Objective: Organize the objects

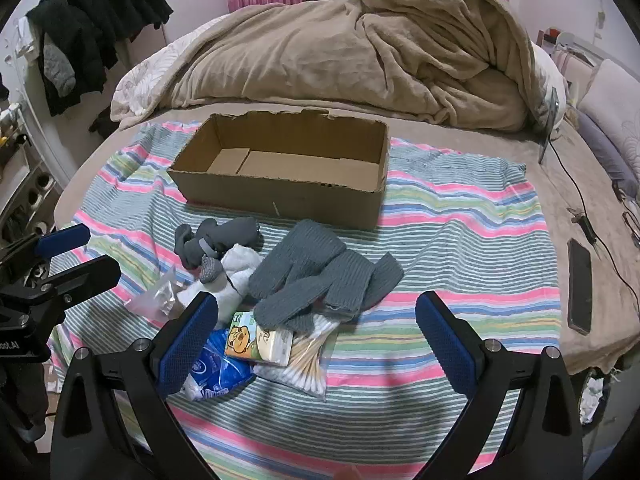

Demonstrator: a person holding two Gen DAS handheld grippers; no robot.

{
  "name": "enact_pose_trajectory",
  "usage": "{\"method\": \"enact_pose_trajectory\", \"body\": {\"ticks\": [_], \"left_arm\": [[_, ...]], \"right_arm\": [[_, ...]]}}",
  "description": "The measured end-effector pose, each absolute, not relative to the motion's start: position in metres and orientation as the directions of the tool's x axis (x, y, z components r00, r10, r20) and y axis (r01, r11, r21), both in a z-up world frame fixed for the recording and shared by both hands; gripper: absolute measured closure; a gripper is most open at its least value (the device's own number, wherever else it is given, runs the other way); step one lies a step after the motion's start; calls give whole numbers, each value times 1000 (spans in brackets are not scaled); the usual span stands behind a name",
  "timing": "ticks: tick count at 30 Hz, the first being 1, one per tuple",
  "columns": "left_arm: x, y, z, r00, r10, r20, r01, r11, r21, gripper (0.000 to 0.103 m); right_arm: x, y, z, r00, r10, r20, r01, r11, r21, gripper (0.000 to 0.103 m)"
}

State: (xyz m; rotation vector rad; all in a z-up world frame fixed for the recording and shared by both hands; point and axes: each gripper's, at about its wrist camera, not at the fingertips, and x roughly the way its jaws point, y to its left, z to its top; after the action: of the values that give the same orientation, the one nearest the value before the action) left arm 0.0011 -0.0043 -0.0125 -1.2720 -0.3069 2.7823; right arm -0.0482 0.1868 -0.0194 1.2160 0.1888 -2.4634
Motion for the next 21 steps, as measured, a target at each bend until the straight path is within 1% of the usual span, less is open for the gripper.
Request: {"method": "enact_pose_trajectory", "body": {"ticks": [21], "left_arm": [[-5, -1, -19, -639, 152, -754, 17, -977, -211, 8]], "right_arm": [[-50, 183, -25, -533, -285, -796, 398, -915, 60, 2]]}}
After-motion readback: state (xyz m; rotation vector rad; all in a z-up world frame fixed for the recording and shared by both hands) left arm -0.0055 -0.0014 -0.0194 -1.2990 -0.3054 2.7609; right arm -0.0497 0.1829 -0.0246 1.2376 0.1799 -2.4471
